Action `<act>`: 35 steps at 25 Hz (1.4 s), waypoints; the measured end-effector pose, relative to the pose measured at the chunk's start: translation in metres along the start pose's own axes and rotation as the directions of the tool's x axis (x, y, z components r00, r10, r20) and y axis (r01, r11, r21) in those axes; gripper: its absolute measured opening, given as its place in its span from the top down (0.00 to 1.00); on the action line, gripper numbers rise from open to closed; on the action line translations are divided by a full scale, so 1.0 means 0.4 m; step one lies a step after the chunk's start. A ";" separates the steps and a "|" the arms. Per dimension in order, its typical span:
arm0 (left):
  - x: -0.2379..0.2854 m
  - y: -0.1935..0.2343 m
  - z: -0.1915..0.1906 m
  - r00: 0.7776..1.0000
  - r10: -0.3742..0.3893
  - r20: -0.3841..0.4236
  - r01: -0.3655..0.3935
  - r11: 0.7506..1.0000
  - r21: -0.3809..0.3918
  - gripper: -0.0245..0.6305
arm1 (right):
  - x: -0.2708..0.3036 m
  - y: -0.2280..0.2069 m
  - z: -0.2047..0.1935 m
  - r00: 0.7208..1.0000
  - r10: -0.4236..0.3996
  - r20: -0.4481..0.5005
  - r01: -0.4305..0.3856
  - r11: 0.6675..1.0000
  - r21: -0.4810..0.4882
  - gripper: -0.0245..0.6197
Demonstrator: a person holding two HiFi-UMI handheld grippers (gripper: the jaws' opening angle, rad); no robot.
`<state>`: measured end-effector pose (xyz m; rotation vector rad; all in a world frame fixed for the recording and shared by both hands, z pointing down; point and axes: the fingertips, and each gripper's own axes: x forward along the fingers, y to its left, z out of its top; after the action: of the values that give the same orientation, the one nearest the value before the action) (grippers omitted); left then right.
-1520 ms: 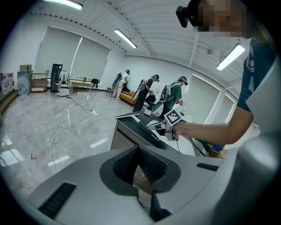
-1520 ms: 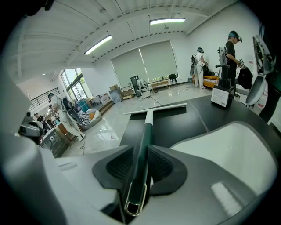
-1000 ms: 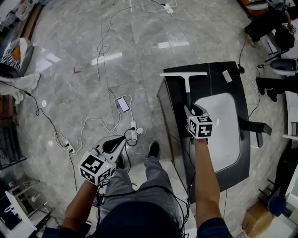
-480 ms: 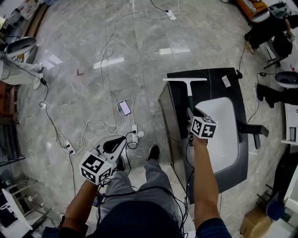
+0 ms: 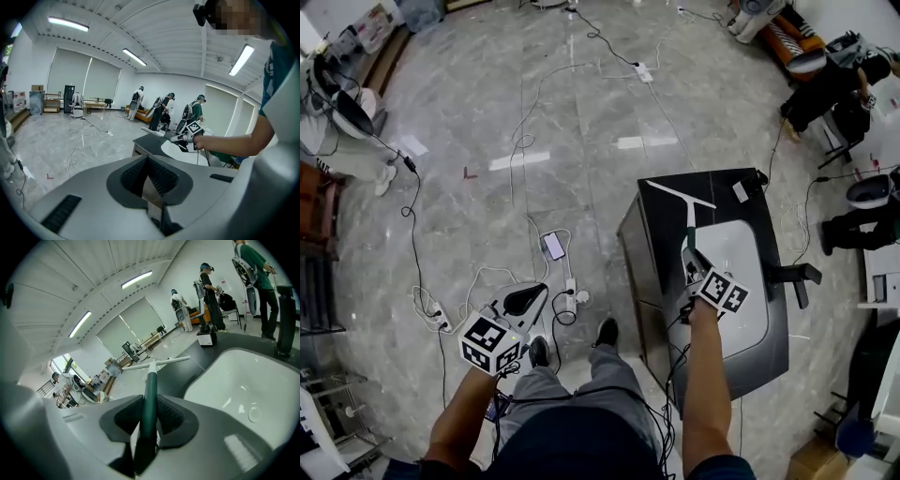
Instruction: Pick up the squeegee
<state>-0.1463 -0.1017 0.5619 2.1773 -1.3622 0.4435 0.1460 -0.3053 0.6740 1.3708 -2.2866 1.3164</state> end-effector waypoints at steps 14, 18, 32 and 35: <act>-0.262 0.009 0.020 0.995 0.071 0.071 -0.073 0.997 0.022 0.95 | -0.344 0.270 0.096 0.966 0.117 0.229 -0.107 0.993 -0.056 0.80; -0.344 0.043 0.014 0.990 0.108 0.091 -0.110 0.994 0.011 0.95 | -0.425 0.359 0.110 0.946 0.154 0.284 -0.139 0.988 -0.074 0.80; -0.532 0.140 0.090 0.970 0.159 0.184 -0.164 0.986 0.017 0.95 | -0.621 0.641 0.124 0.894 0.260 0.365 -0.193 0.958 -0.211 0.80; -0.561 0.149 0.092 0.967 0.158 0.199 -0.165 0.986 0.019 0.95 | -0.647 0.705 0.113 0.887 0.286 0.362 -0.199 0.945 -0.258 0.80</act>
<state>-0.2982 0.0181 0.4285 2.1946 -1.6588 0.3205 0.0850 -0.1229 0.3399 1.4142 -2.8531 0.8658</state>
